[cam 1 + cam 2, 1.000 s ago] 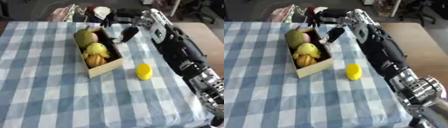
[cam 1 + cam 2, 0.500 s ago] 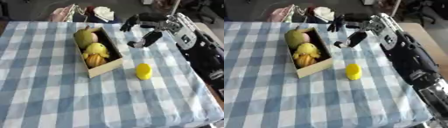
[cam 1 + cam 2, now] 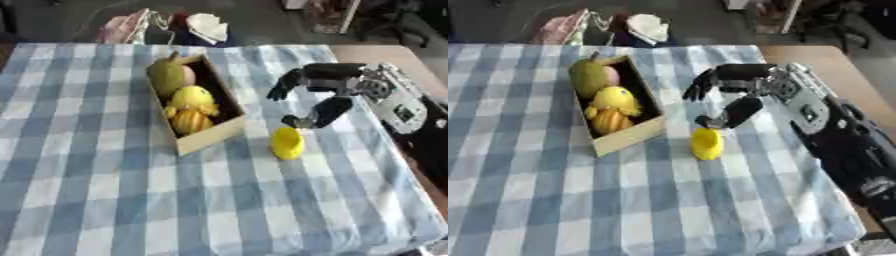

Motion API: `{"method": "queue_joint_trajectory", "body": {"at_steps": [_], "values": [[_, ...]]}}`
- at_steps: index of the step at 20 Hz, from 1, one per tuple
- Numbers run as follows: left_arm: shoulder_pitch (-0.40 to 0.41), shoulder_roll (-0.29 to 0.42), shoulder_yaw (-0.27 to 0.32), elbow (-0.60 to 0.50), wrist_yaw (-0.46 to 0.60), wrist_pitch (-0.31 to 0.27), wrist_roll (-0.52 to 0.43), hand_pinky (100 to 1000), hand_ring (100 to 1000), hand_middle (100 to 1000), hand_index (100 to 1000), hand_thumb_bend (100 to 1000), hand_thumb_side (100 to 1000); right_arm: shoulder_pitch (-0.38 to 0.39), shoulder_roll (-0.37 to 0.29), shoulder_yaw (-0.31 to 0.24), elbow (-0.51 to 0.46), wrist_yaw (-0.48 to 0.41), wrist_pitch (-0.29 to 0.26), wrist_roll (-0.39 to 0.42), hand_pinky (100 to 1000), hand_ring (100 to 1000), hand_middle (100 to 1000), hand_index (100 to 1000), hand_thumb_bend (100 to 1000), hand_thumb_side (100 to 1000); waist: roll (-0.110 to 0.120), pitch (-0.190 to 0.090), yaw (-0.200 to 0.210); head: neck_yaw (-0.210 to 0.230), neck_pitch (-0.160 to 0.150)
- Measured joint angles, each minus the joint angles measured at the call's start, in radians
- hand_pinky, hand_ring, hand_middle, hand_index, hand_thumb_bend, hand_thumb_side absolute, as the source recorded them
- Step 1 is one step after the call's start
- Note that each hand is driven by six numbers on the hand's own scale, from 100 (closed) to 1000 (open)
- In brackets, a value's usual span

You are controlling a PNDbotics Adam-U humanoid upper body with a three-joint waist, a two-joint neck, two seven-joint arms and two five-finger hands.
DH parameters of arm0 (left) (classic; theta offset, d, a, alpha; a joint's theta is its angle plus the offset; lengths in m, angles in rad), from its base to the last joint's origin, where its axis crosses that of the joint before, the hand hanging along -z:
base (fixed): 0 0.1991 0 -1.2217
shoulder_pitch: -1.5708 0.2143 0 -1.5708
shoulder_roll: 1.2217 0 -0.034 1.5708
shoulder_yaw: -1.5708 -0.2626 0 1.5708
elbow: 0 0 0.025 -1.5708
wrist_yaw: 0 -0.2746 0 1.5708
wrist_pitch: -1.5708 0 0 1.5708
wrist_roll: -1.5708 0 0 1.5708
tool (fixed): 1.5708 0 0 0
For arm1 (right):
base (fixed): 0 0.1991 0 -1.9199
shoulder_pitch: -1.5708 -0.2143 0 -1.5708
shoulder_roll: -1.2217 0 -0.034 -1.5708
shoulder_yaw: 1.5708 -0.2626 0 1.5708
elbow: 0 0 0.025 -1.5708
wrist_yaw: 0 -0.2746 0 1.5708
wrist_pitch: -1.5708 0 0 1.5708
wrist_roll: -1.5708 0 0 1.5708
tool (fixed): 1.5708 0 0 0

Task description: Pick up objects on the table and place them in the box.

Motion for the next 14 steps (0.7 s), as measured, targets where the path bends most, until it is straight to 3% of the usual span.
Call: {"method": "queue_joint_trajectory", "body": {"at_steps": [5, 10, 14], "values": [[-0.001, 0.000, 0.000, 0.000, -0.001, 0.000, 0.000, 711, 502, 539, 725, 100, 555, 0.024, -0.001, 0.010, 0.000, 0.031, -0.006, -0.006, 779, 744, 735, 861, 269, 528, 0.000, 0.000, 0.001, -0.001, 0.000], [-0.001, 0.000, 0.000, 0.000, -0.002, 0.001, 0.000, 711, 502, 539, 725, 100, 556, 0.024, 0.000, 0.018, 0.000, 0.120, -0.039, -0.039, 787, 760, 752, 867, 340, 434, 0.000, 0.000, 0.004, -0.002, -0.008], [-0.002, 0.000, 0.000, 0.000, -0.002, 0.001, 0.000, 711, 502, 539, 724, 100, 556, 0.021, 0.002, 0.025, 0.001, 0.202, -0.070, -0.070, 793, 770, 761, 867, 375, 418, 0.000, 0.000, 0.005, -0.005, -0.008]]}}
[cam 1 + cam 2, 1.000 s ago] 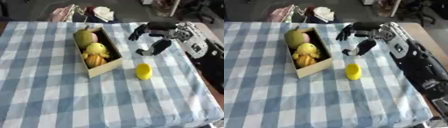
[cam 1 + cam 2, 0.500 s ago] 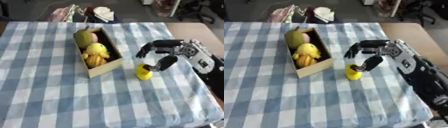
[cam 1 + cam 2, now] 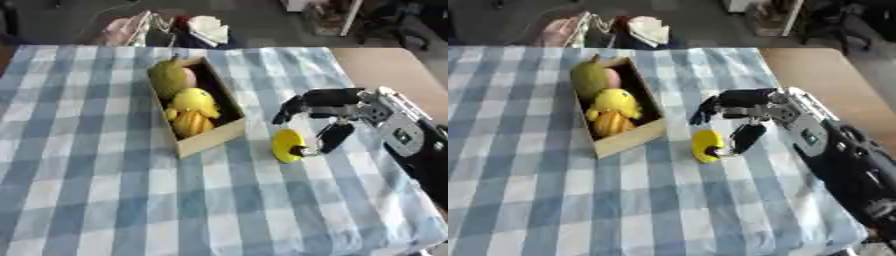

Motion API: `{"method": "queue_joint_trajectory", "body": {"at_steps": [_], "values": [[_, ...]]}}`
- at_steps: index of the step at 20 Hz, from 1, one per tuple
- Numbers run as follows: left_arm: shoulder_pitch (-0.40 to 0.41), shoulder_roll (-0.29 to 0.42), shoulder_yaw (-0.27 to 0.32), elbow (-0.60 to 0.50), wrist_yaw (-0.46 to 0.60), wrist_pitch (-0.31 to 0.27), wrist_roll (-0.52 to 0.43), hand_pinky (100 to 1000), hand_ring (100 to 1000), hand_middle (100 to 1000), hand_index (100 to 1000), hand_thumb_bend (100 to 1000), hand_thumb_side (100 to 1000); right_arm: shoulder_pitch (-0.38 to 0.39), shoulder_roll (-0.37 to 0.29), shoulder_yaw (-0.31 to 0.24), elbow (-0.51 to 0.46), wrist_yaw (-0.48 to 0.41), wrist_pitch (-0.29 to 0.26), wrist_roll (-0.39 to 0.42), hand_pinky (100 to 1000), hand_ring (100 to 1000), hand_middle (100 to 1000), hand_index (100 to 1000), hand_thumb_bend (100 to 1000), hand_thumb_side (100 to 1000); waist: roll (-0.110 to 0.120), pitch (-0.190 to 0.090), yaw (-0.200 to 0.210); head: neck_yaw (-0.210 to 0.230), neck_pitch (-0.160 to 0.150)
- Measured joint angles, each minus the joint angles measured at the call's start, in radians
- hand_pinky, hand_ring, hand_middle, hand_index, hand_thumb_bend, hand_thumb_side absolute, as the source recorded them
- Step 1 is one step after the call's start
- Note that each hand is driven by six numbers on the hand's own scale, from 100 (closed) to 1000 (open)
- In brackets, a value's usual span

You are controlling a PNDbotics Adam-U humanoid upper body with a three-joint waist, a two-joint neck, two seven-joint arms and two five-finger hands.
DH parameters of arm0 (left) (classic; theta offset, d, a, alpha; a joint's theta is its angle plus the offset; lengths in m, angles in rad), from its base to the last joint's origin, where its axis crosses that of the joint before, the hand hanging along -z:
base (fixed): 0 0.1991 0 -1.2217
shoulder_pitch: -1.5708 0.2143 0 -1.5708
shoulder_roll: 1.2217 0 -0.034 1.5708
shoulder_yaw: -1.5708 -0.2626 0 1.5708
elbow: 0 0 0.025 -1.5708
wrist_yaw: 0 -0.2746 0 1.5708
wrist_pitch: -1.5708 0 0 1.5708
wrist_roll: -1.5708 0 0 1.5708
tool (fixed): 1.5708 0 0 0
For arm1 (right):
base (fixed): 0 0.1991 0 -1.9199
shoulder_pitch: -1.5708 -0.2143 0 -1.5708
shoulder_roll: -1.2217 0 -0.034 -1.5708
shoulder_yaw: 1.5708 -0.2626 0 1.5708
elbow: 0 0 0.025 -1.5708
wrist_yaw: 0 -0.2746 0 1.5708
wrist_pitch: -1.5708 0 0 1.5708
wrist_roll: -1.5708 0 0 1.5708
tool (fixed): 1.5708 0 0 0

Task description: Pick up objects on the table and place them in the box.

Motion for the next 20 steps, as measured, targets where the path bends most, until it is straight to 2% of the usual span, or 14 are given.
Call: {"method": "queue_joint_trajectory", "body": {"at_steps": [4, 9, 10, 11, 12, 13, 14, 16, 20], "values": [[0.000, 0.000, 0.000, 0.000, 0.000, 0.000, 0.000, 711, 502, 539, 724, 100, 557, -0.008, 0.003, 0.015, 0.008, 0.071, -0.020, -0.020, 795, 772, 757, 851, 402, 398, 0.000, 0.000, 0.003, -0.003, 0.000], [0.000, 0.000, 0.000, 0.000, 0.000, 0.000, 0.000, 710, 502, 539, 724, 100, 558, -0.012, 0.012, 0.025, 0.037, 0.143, -0.033, -0.033, 778, 732, 690, 742, 351, 284, 0.000, 0.000, 0.003, -0.004, 0.000], [0.000, 0.000, 0.000, 0.000, 0.000, 0.000, 0.000, 711, 502, 539, 724, 100, 558, -0.013, 0.013, 0.026, 0.042, 0.151, -0.037, -0.037, 769, 716, 666, 687, 298, 195, 0.000, 0.000, 0.003, -0.004, 0.000], [0.000, 0.000, 0.000, 0.000, 0.000, 0.001, 0.000, 711, 502, 539, 724, 100, 558, -0.015, 0.014, 0.027, 0.047, 0.155, -0.041, -0.041, 768, 714, 663, 682, 293, 185, 0.000, 0.000, 0.003, -0.004, -0.001], [0.000, 0.000, 0.000, 0.000, -0.001, 0.001, 0.000, 711, 502, 539, 724, 100, 558, -0.016, 0.016, 0.027, 0.051, 0.159, -0.046, -0.046, 762, 702, 646, 648, 261, 122, 0.000, 0.000, 0.003, -0.004, -0.001], [0.000, 0.000, 0.000, 0.000, -0.001, 0.001, 0.000, 711, 502, 539, 724, 100, 558, -0.016, 0.020, 0.027, 0.055, 0.161, -0.052, -0.052, 760, 697, 637, 629, 247, 100, 0.000, 0.000, 0.003, -0.004, -0.001], [0.000, 0.000, 0.000, 0.000, -0.001, 0.001, 0.000, 711, 502, 539, 724, 100, 558, -0.016, 0.021, 0.027, 0.056, 0.162, -0.058, -0.058, 754, 685, 619, 580, 224, 100, 0.000, 0.000, 0.003, -0.004, -0.001], [0.000, 0.000, 0.000, 0.000, -0.002, 0.001, 0.000, 710, 502, 539, 724, 100, 558, -0.017, 0.022, 0.026, 0.057, 0.161, -0.073, -0.073, 745, 666, 600, 553, 181, 100, 0.000, 0.000, 0.003, -0.004, -0.001], [0.000, 0.000, 0.000, 0.000, -0.002, 0.002, 0.000, 711, 502, 538, 724, 100, 558, -0.046, 0.029, 0.012, 0.055, 0.118, -0.096, -0.096, 737, 644, 584, 540, 126, 100, 0.000, 0.000, 0.000, -0.002, -0.001]]}}
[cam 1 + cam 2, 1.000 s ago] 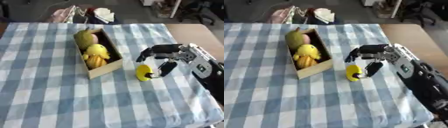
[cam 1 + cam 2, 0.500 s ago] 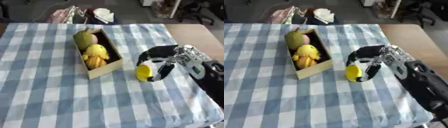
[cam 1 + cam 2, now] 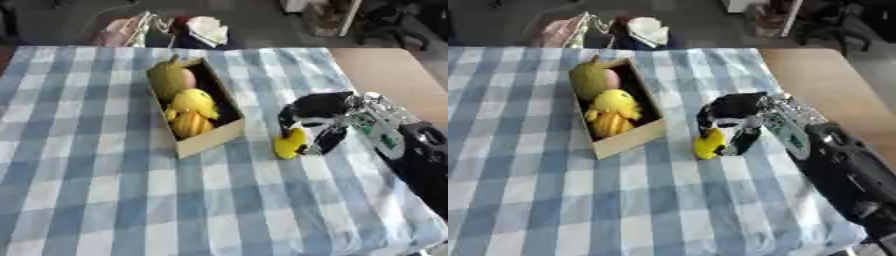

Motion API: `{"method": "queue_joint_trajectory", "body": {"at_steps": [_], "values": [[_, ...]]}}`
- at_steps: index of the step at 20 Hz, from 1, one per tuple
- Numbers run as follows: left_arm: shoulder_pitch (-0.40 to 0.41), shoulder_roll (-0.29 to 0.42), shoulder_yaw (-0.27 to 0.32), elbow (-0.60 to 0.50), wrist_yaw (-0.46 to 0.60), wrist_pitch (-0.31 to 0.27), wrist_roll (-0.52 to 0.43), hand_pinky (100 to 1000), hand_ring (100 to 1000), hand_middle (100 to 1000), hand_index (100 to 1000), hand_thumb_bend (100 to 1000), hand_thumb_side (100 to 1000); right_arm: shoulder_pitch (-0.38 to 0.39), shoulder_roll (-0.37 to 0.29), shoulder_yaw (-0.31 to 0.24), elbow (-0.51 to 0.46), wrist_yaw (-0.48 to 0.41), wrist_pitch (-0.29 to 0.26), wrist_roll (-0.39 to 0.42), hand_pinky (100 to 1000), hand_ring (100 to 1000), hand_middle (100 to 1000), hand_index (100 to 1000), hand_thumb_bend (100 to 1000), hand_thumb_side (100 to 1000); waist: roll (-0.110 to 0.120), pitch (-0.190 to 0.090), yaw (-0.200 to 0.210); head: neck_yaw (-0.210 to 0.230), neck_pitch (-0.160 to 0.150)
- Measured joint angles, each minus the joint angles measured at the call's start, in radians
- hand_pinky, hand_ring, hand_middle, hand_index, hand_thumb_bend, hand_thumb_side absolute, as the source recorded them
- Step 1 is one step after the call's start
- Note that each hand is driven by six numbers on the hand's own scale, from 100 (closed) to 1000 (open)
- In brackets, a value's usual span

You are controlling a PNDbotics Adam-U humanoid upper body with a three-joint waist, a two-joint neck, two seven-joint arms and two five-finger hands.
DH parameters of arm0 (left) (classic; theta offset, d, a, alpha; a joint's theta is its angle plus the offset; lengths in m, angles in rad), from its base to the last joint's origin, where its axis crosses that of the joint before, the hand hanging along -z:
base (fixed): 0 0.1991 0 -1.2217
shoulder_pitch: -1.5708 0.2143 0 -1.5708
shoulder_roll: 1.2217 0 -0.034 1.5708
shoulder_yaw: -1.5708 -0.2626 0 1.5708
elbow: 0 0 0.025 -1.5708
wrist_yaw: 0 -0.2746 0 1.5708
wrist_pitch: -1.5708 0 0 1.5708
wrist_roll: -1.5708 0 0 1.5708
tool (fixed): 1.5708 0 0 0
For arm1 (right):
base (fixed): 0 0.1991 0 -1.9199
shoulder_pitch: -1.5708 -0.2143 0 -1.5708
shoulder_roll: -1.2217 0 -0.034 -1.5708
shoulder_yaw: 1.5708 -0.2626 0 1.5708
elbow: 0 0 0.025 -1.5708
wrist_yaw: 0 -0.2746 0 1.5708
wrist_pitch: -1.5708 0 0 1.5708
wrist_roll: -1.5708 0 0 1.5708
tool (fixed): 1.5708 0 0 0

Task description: Pick up objects on the table and place them in the box.

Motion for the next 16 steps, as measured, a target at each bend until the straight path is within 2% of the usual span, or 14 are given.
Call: {"method": "queue_joint_trajectory", "body": {"at_steps": [5, 9, 12, 16], "values": [[0.001, 0.000, 0.000, 0.000, 0.000, 0.001, 0.000, 711, 501, 538, 724, 100, 557, -0.096, 0.012, -0.028, -0.033, -0.107, 0.006, 0.000, 734, 634, 579, 535, 120, 100, 0.000, 0.000, -0.006, 0.007, 0.000], [0.001, 0.000, 0.000, 0.000, 0.000, 0.001, 0.000, 711, 502, 538, 724, 100, 558, -0.200, 0.058, -0.038, -0.030, -0.183, 0.022, 0.010, 727, 619, 569, 534, 100, 100, 0.000, 0.000, -0.007, 0.008, 0.000], [0.001, 0.000, 0.000, 0.000, 0.000, 0.002, -0.002, 711, 502, 538, 724, 100, 557, -0.274, 0.118, -0.037, 0.025, -0.203, 0.030, 0.018, 727, 618, 573, 550, 100, 100, 0.000, 0.000, -0.009, 0.008, 0.001], [0.000, -0.001, -0.001, 0.000, 0.002, 0.000, -0.006, 711, 502, 539, 723, 100, 559, -0.352, 0.210, -0.031, 0.139, -0.186, 0.029, 0.029, 731, 624, 584, 579, 100, 100, 0.000, 0.000, -0.008, 0.007, 0.001]]}}
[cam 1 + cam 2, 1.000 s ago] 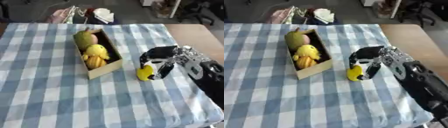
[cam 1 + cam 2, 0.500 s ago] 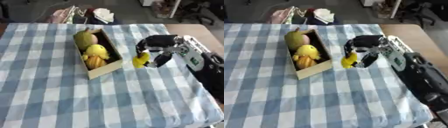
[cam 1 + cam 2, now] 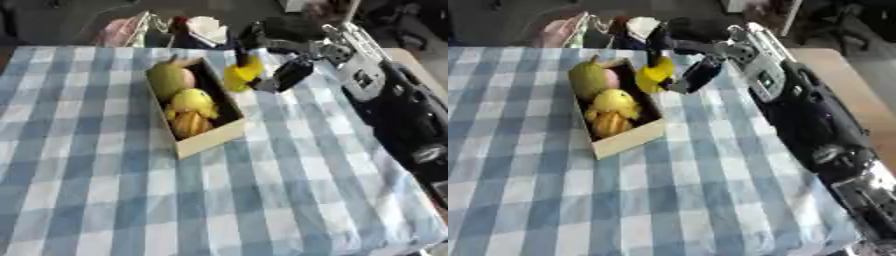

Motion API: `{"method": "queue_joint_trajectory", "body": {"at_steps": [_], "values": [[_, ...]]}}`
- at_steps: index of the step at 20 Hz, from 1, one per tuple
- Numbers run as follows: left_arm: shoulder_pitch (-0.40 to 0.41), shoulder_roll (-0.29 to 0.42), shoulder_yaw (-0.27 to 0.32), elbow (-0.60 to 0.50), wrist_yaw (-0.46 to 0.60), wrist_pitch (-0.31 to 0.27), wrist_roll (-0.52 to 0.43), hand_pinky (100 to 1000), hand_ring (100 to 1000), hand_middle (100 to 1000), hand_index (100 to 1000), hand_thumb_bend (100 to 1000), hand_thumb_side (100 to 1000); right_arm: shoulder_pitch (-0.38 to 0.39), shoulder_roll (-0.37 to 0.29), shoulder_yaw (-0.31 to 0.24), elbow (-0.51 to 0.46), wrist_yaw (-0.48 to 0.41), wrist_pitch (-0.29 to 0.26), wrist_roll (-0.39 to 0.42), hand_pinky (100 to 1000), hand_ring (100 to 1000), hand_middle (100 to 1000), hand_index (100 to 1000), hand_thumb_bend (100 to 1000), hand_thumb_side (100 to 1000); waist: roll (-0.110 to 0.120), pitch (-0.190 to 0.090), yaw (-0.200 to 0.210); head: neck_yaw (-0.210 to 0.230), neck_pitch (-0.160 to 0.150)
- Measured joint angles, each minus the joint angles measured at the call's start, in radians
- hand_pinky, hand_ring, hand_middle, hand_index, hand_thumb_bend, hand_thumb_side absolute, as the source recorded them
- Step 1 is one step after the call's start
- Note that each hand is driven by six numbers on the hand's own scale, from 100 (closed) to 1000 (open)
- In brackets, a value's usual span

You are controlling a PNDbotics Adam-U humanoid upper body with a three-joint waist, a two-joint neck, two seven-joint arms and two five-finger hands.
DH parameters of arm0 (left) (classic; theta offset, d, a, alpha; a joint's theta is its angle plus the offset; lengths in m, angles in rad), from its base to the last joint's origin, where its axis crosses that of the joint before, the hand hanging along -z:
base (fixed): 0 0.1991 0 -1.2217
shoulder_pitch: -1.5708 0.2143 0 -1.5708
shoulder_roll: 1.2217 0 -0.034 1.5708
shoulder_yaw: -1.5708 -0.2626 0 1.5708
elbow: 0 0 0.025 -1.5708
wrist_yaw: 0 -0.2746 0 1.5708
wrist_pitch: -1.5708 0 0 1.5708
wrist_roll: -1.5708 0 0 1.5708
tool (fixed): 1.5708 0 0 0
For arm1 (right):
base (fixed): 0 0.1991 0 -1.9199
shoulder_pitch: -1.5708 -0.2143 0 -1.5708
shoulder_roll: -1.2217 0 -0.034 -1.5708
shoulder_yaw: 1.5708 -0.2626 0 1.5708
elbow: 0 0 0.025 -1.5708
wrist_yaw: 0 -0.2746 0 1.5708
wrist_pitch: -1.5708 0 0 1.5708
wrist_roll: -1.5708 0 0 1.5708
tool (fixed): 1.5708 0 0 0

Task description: Pick up objects on the table and place them in the box.

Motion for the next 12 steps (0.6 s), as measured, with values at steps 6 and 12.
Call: {"method": "queue_joint_trajectory", "body": {"at_steps": [6, 12], "values": [[-0.005, -0.008, -0.003, 0.005, 0.006, 0.002, -0.006, 711, 503, 539, 723, 100, 561, -0.058, 0.122, -0.001, 0.163, 0.103, -0.002, -0.002, 740, 648, 621, 663, 100, 100, 0.000, 0.000, 0.004, -0.005, 0.000], [-0.009, -0.013, -0.007, 0.006, 0.009, 0.003, -0.013, 711, 503, 539, 723, 100, 561, -0.058, 0.176, -0.009, 0.259, 0.223, -0.015, -0.015, 751, 686, 680, 812, 141, 286, 0.000, 0.000, 0.008, -0.009, 0.000]]}}
